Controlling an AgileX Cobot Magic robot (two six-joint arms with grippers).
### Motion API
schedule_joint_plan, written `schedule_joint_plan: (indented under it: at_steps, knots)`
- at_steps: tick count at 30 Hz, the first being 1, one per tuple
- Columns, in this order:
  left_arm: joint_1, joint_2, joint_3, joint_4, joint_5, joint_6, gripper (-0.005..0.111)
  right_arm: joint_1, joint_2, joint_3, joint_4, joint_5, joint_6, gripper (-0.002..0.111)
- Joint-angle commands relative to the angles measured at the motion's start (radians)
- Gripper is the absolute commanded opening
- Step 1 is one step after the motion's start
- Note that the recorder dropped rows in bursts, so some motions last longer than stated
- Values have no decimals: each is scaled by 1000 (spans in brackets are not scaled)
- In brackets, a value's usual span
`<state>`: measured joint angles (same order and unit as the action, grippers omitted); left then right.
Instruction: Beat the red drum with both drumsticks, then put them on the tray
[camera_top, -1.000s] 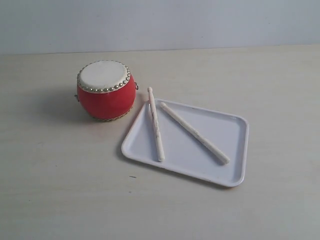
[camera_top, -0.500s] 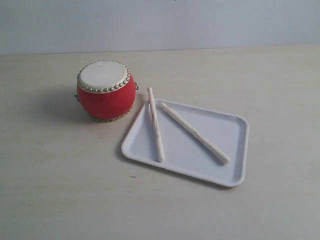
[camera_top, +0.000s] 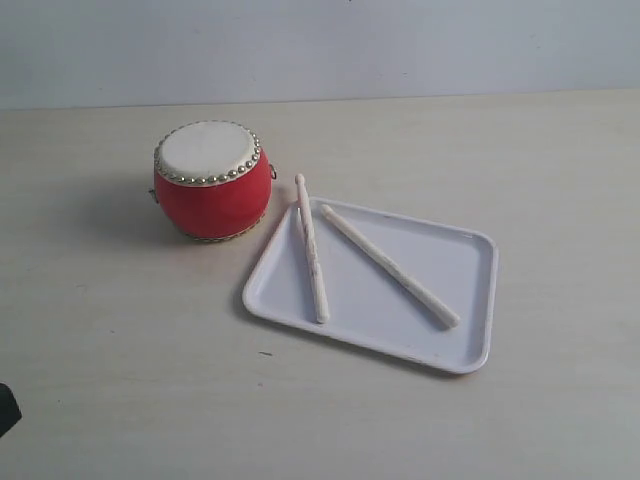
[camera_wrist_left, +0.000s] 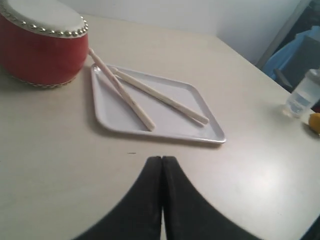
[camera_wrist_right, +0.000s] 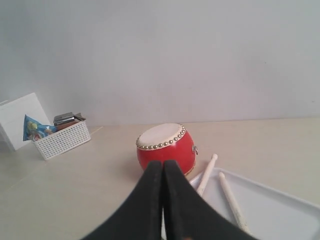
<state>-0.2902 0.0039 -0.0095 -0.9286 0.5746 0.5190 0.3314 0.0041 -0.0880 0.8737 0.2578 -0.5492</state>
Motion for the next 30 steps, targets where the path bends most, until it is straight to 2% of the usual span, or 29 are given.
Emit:
schedule_joint_plan:
  at_steps: [1,9,30]
  knots:
    - [3,-4,10,-2,-62,24,0,-4,-4,29,7,-25,-7,0]
    - [3,-4,10,6,-39,30,0,-4,-4,86,-24,-19,-9,0]
    - [3,-4,10,6,-39,28,0,-4,-4,88,-43,-17,0,0]
